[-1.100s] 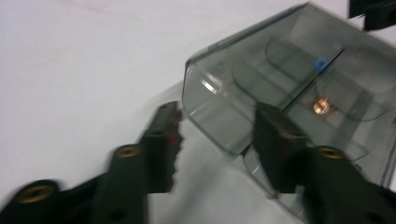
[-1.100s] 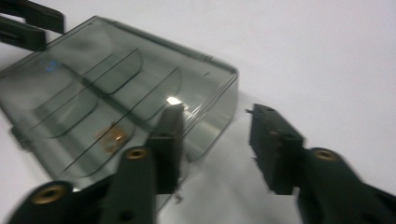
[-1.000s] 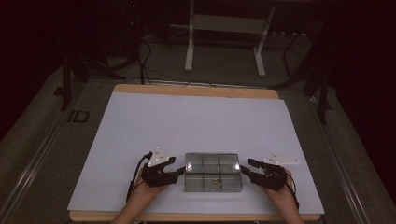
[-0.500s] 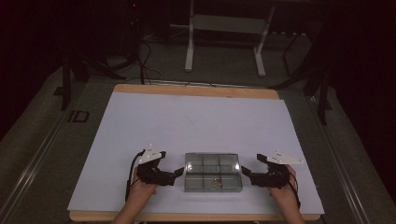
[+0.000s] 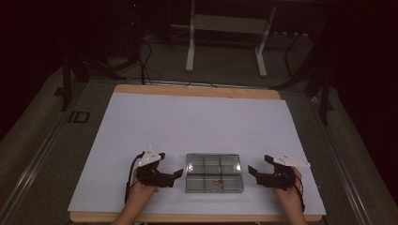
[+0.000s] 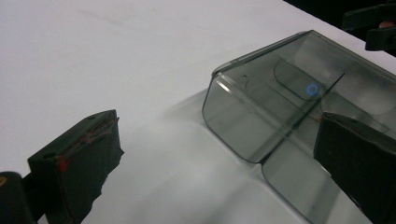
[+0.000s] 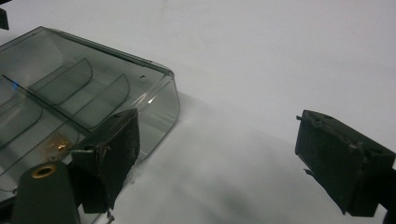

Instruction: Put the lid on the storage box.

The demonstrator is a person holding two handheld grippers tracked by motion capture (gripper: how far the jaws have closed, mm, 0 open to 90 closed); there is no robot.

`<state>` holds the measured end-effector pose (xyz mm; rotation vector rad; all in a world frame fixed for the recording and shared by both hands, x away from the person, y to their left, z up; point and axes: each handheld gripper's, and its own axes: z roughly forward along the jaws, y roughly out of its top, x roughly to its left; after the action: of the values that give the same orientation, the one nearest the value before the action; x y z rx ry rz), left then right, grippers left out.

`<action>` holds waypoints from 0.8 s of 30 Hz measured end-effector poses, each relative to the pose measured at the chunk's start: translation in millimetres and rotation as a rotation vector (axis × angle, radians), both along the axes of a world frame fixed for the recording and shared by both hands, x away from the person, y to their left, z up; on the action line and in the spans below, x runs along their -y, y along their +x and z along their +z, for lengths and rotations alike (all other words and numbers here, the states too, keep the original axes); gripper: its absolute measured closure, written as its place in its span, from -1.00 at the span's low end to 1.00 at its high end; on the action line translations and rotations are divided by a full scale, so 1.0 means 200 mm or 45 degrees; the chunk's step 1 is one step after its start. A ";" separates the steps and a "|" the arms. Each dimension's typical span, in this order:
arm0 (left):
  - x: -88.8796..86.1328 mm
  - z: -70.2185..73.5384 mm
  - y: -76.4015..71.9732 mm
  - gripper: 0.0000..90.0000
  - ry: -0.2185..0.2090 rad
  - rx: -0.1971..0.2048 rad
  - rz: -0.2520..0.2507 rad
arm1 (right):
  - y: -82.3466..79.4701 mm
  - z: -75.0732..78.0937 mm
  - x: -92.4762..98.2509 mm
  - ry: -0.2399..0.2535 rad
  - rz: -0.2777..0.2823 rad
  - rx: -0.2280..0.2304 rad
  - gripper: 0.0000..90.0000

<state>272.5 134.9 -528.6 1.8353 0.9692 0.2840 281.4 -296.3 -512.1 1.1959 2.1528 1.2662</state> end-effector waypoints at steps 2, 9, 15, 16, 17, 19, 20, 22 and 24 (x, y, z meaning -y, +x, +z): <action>-0.01 -0.01 0.00 -0.96 -0.005 -0.003 0.011 | 0.00 0.00 0.01 -0.005 -0.005 0.004 -0.69; -0.06 0.00 -0.01 -0.96 -0.004 0.023 0.057 | -0.01 -0.02 0.06 -0.041 -0.056 0.021 -0.69; -0.09 -0.02 -0.01 -0.96 0.010 0.026 0.096 | -0.01 -0.05 0.10 -0.062 -0.101 0.019 -0.69; -0.10 -0.02 -0.01 -0.96 0.007 0.025 0.100 | -0.01 -0.05 0.11 -0.064 -0.108 0.019 -0.69; -0.10 -0.02 -0.01 -0.96 0.008 0.023 0.101 | 0.00 -0.05 0.11 -0.065 -0.113 0.018 -0.69; -0.10 -0.02 -0.01 -0.96 0.016 0.024 0.109 | 0.00 -0.06 0.12 -0.072 -0.127 0.021 -0.69; -0.11 -0.02 -0.01 -0.96 0.015 0.029 0.113 | 0.00 -0.06 0.13 -0.074 -0.131 0.021 -0.69; -0.11 -0.02 -0.01 -0.96 0.023 0.030 0.121 | 0.00 -0.06 0.14 -0.095 -0.151 0.027 -0.69; -0.11 -0.02 -0.01 -0.96 0.024 0.036 0.128 | 0.00 -0.06 0.16 -0.094 -0.166 0.032 -0.69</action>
<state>270.5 157.6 -532.7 1.7980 1.0444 0.3807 282.0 -328.8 -523.7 1.2614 2.0491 1.1312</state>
